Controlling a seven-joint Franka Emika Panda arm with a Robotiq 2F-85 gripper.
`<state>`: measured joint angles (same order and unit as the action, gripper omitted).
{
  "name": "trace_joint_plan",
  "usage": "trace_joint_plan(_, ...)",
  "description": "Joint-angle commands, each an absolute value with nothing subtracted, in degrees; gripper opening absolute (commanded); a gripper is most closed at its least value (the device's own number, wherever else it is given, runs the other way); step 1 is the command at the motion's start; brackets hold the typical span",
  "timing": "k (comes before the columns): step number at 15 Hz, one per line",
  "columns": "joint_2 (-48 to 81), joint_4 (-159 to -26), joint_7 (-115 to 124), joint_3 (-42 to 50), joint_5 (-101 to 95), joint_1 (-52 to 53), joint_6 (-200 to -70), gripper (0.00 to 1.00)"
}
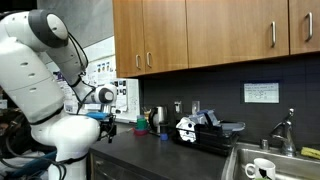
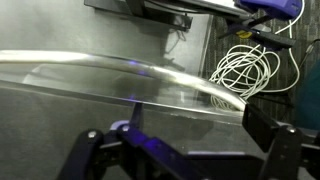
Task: Push the red bowl away from you
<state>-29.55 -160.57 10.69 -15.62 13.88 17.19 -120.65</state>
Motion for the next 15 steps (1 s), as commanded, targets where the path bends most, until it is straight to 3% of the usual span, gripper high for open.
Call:
trace_joint_plan(1, -41.1, -160.1, 13.6, -15.9, 14.3, 19.4, -110.1, 1.0)
trace_joint_plan(8, -56.7, -159.0, 15.5, -16.8, 14.6, 19.5, -94.5, 1.0)
trace_joint_plan(15, -64.0, -158.7, 14.2, -15.0, 12.3, 13.5, -92.6, 1.0)
